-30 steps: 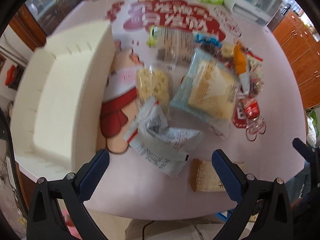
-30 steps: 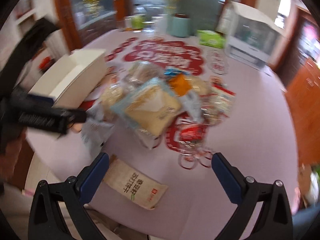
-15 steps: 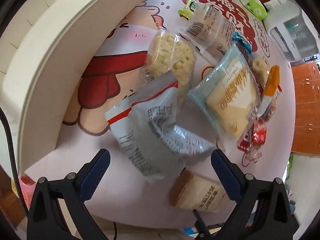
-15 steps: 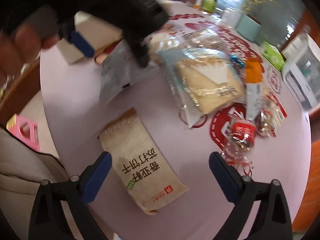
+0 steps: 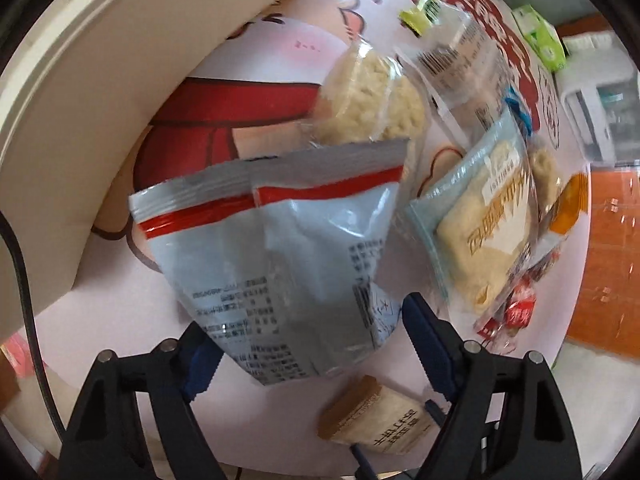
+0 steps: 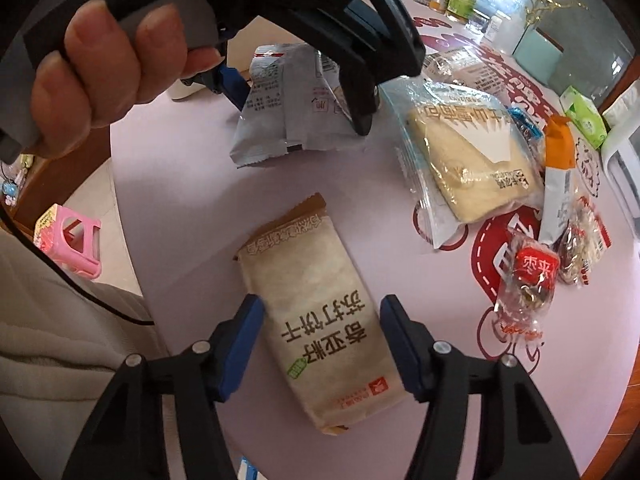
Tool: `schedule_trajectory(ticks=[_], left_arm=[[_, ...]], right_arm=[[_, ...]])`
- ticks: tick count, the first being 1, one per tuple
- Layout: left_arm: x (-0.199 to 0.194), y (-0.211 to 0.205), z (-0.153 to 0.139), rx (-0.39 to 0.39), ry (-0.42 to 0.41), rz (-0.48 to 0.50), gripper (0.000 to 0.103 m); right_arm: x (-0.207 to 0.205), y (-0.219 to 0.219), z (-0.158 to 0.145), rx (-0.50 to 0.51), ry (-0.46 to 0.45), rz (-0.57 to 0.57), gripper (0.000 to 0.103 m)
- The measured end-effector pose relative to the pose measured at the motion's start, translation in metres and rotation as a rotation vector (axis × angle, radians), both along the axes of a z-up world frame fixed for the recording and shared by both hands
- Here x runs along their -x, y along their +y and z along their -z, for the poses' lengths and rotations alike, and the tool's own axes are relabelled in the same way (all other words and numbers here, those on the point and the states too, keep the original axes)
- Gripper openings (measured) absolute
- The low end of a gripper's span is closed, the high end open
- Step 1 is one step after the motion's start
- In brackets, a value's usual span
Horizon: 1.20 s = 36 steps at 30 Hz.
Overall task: Organize snacks
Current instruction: 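Grasp the silver red-striped bag with the left tool while the right tool grasps the beige cracker packet, then carry both held snacks over the white tray and open both tools to drop them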
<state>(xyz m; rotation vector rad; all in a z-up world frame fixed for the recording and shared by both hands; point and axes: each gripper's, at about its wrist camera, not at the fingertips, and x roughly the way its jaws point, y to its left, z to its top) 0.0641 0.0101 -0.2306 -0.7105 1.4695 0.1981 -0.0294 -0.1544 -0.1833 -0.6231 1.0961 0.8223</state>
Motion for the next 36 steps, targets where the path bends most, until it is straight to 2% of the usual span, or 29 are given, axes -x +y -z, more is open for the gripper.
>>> schedule_trajectory(ticks=[2,3,4,7,9,11,17,21,23,29,32,36], left_arm=[[0.001,0.002,0.002,-0.007,-0.007,-0.006,0.076],[0.003,0.003,0.001,-0.022,-0.017,0.000,0.064],[0.003,0.002,0.000,-0.037,-0.032,0.015,0.057],[0.005,0.002,-0.001,-0.029,-0.060,0.037,0.048],[0.007,-0.003,-0.005,-0.065,-0.066,0.077,0.044],[0.005,-0.007,-0.012,-0.105,-0.074,0.122,0.042],[0.005,-0.017,-0.043,-0.155,-0.117,0.226,0.041],[0.009,-0.023,-0.083,-0.200,-0.177,0.294,0.041],[0.029,-0.016,-0.110,-0.236,-0.213,0.317,0.041],[0.078,0.026,-0.169,-0.362,-0.306,0.325,0.041],[0.085,0.047,-0.184,-0.416,-0.327,0.302,0.041],[0.087,0.086,-0.196,-0.450,-0.335,0.275,0.042]], right_arm=[[-0.001,-0.001,0.001,-0.005,0.012,-0.010,0.067],[-0.001,0.000,0.003,-0.001,0.018,-0.025,0.068],[0.000,0.002,0.006,0.016,0.017,-0.042,0.069],[0.005,0.006,0.010,0.032,-0.016,-0.075,0.071],[0.001,0.006,0.011,0.016,0.022,-0.056,0.070],[-0.004,0.005,0.011,0.000,0.046,-0.034,0.059],[-0.011,0.002,0.006,0.000,0.050,0.016,0.058],[-0.016,-0.005,-0.013,-0.056,0.046,0.048,0.058],[-0.016,-0.006,-0.022,-0.085,0.036,0.064,0.058],[-0.024,0.002,-0.059,-0.189,0.001,0.114,0.058],[-0.030,0.013,-0.078,-0.239,-0.019,0.128,0.058],[-0.038,0.037,-0.108,-0.293,-0.053,0.131,0.058]])
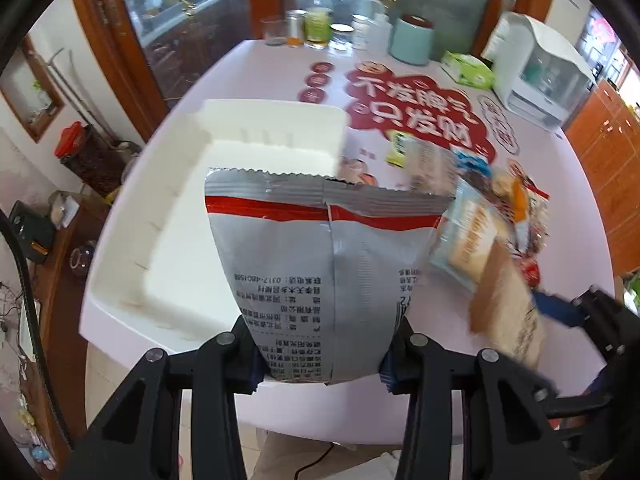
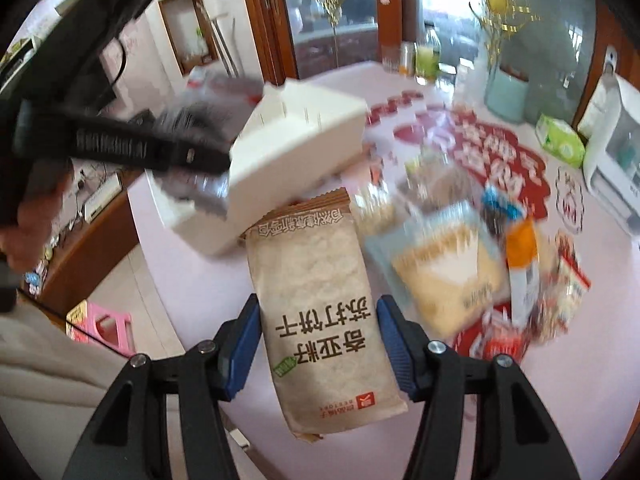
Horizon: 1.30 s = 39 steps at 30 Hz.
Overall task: Organize snacks
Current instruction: 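Carry both held snacks over the white tray and open both tools to drop them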
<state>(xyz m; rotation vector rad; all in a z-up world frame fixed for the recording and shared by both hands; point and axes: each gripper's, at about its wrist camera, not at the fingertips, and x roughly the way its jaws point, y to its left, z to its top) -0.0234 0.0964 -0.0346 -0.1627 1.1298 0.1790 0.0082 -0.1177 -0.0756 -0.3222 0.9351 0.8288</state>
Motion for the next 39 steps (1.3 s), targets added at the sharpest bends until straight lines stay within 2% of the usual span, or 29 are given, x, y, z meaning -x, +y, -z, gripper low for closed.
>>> schedule_trajectory(ticks=[4,8,12,17,19,20,21,27,30,33,39], left_arm=[[-0.005,0.040,-0.005,-0.054,-0.025,0.010,0.042],[-0.017,0.086,-0.005,-0.082,-0.011,0.068,0.042],[-0.027,0.123,0.001,-0.135,-0.008,0.131,0.043],[-0.038,0.156,0.028,-0.200,0.021,0.224,0.046],[-0.041,0.162,0.038,-0.219,0.034,0.277,0.063],[-0.041,0.166,0.042,-0.219,0.037,0.298,0.087],[-0.040,0.168,0.044,-0.218,0.036,0.315,0.100],[-0.042,0.170,0.052,-0.211,0.030,0.416,0.100],[-0.047,0.165,0.051,-0.203,0.032,0.439,0.100],[-0.052,0.162,0.049,-0.183,0.023,0.449,0.100],[-0.052,0.156,0.046,-0.135,0.011,0.463,0.100]], right_arm=[[-0.006,0.035,-0.031,-0.058,-0.041,0.017,0.058],[-0.018,0.081,-0.057,-0.076,-0.070,0.081,0.058],[-0.038,0.130,-0.070,-0.103,-0.030,0.162,0.058],[-0.058,0.185,-0.066,-0.109,0.036,0.262,0.058],[-0.060,0.198,-0.059,-0.107,0.059,0.295,0.058],[-0.062,0.205,-0.055,-0.103,0.074,0.316,0.059],[-0.063,0.211,-0.049,-0.090,0.086,0.344,0.059],[-0.047,0.218,-0.035,-0.042,0.132,0.476,0.061],[-0.034,0.213,-0.042,-0.006,0.085,0.540,0.061],[-0.021,0.204,-0.054,0.010,0.027,0.604,0.067],[-0.004,0.195,-0.061,0.035,-0.008,0.671,0.068]])
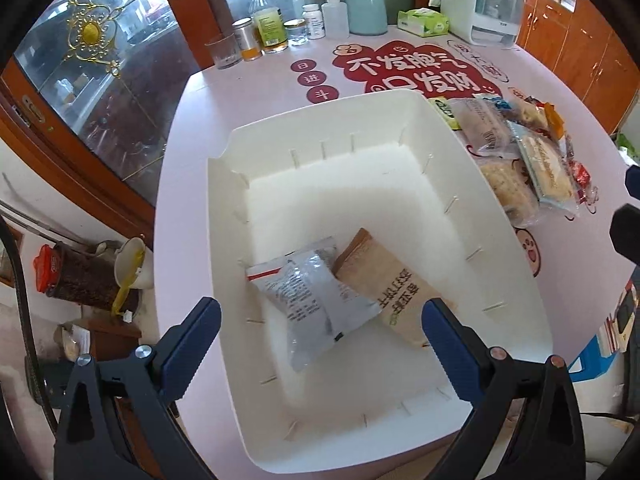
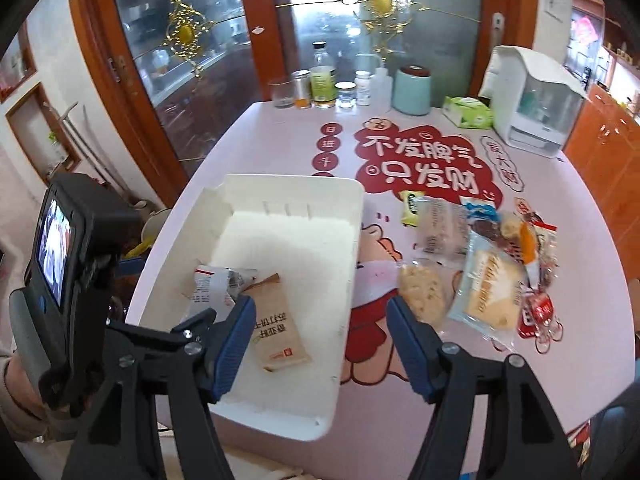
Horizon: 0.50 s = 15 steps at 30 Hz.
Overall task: Organize snacks
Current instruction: 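Carry both held snacks over the white tray and open both tools to drop them, then grasp the clear printed snack bag with the left tool while the right tool grasps the orange-topped packet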
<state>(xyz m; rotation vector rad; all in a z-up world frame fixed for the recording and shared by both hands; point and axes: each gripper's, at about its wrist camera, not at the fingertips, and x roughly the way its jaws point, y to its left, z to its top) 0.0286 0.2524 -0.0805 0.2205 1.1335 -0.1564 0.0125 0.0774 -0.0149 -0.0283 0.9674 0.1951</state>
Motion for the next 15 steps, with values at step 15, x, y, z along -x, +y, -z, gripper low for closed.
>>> schedule_trajectory(ticks=[15], left_arm=[[0.007,-0.045,-0.051,0.080,-0.183,0.005,0.098]], right_arm=[[0.022,-0.053,-0.009,-0.068,-0.026,0.114,0.068]])
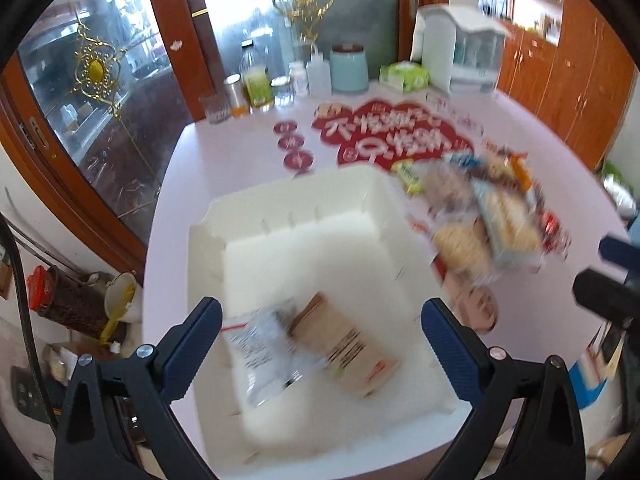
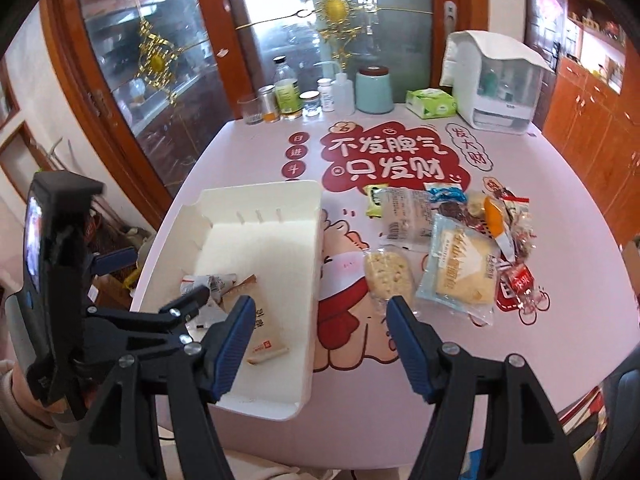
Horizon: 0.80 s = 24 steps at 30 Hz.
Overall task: Organize snacks
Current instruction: 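Grasp the clear printed snack bag with the left tool while the right tool grasps the orange-topped packet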
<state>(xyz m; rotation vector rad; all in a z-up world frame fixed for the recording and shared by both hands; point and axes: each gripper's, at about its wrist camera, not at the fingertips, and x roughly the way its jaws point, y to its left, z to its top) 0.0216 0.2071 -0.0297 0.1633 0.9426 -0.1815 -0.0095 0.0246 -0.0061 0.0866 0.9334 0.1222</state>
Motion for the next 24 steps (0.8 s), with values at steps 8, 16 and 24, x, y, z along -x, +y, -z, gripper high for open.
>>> schedule_trajectory(ticks=[8,16,24], left_arm=[[-0.029,-0.053,-0.017,0.067,-0.038,-0.060,0.098],[-0.079,-0.139,0.002,0.078,0.009,-0.113,0.098],[-0.145,-0.201,0.057,-0.013,0.064,-0.115,0.098]], right_arm=[[-0.006,-0.071,0.002,-0.020,-0.015,0.073,0.068],[-0.035,-0.158,0.020,0.054,-0.014,0.067,0.068],[-0.094,-0.198,0.071,0.201,-0.089,-0.036,0.068]])
